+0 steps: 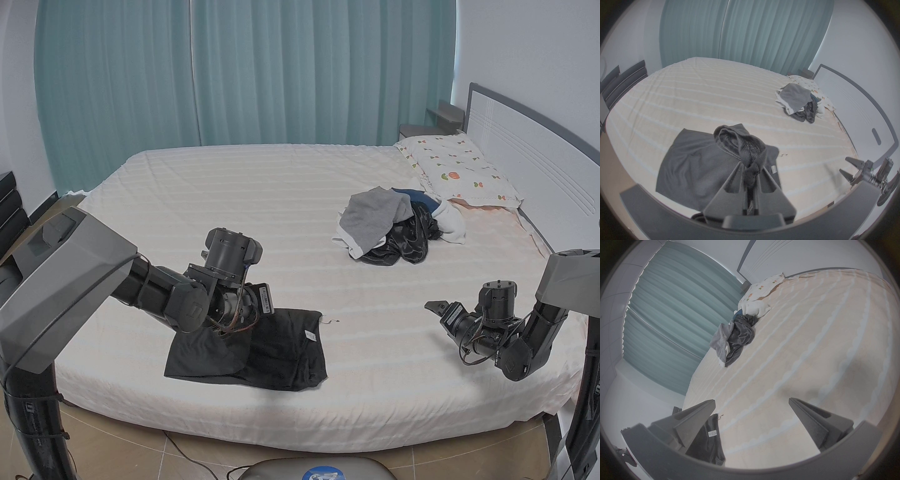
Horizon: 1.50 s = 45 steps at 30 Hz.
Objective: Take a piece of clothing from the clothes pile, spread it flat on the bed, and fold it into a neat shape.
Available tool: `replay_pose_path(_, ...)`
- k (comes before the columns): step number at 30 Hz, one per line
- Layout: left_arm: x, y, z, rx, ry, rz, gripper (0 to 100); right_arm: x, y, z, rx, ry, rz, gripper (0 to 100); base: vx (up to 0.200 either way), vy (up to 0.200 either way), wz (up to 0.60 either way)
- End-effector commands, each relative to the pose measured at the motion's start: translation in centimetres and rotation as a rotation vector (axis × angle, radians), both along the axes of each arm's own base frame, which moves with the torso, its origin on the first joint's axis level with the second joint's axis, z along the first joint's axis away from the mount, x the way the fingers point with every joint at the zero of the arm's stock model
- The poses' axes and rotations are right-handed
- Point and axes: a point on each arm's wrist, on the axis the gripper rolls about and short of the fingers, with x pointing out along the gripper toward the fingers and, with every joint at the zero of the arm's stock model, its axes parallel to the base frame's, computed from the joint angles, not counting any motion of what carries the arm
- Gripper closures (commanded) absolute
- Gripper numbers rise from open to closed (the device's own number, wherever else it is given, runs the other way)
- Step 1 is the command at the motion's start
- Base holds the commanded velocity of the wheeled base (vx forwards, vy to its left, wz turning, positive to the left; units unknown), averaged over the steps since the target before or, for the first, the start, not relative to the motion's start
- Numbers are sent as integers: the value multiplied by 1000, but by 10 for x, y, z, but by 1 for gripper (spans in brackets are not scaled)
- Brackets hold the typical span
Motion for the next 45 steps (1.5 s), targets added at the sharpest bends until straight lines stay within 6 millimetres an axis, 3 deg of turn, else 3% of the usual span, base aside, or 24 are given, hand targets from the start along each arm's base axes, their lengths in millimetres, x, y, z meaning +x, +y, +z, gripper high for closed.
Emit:
replay_pose_path(1, 9, -16, -13, -10, 7, 0, 100, 0, 1, -2, -2, 7, 2, 0, 0, 0, 0)
replay_pose_path(9, 13, -25, -37, 22, 39, 24, 100, 0, 4, -5, -3, 13, 12, 0, 0, 0, 0)
replay_pose_path(14, 14, -26, -40, 21, 42, 25, 100, -1, 5, -6, -5, 16, 15, 0, 0, 0, 0)
replay_pose_path(15, 13, -27, -40, 17, 43, 27, 0, -1, 6, -6, -5, 17, 16, 0, 0, 0, 0)
replay_pose_path(22, 10, -33, -36, -47, 46, 50, 0, -3, 7, -8, -6, 26, 24, 0, 0, 0, 0)
replay_pose_path(27, 10, -24, -34, -51, 54, 75, 0, -4, 8, -9, -7, 29, 25, 0, 0, 0, 0)
replay_pose_path(29, 12, -11, -26, -78, 54, 123, 0, -5, 9, -9, -7, 32, 30, 0, 0, 0, 0)
replay_pose_path(33, 12, 13, -28, -84, 101, 208, 0, -7, 12, -10, -11, 38, 40, 0, 0, 0, 0)
replay_pose_path(39, -10, 30, -21, -181, 158, 315, 0, -8, 14, -12, -10, 44, 45, 0, 0, 0, 0)
replay_pose_path(45, -16, 46, -29, -218, 177, 338, 0, -8, 16, -15, -13, 48, 51, 0, 0, 0, 0)
